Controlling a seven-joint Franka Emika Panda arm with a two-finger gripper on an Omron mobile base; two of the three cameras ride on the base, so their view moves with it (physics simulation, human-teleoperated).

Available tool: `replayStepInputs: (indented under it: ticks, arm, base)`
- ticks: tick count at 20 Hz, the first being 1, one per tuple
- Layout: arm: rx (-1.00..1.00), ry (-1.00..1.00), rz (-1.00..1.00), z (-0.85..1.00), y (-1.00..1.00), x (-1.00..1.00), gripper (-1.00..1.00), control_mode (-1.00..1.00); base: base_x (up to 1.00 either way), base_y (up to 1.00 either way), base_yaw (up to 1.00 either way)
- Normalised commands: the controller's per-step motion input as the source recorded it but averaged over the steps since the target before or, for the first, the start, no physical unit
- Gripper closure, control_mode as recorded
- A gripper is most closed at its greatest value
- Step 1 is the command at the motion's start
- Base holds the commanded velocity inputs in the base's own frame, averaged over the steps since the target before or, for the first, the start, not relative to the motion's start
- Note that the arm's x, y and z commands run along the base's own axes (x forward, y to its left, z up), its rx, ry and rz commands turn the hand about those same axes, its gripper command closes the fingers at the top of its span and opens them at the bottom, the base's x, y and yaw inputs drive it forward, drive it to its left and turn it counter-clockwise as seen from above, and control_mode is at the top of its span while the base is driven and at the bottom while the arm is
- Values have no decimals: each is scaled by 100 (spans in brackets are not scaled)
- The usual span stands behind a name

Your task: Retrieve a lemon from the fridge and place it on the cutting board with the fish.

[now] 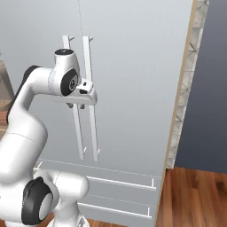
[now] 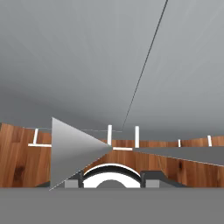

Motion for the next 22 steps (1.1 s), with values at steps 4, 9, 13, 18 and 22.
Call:
replayStepInputs:
  ticks: [4, 9, 13, 18, 22]
  arm:
    - [0, 0, 0, 0, 0, 0, -100, 100]
    - [0, 0, 0, 0, 0, 0, -100, 100]
    - [0, 0, 0, 0, 0, 0, -100, 100]
    - [0, 0, 0, 0, 0, 0, -100, 100]
    - [0, 0, 0, 0, 0, 0, -100, 100]
  base:
    - [0, 0, 0]
    - [0, 0, 0]
    - [-1, -6, -3]
    - [-1, 0, -9]
    - [-3, 0, -6]
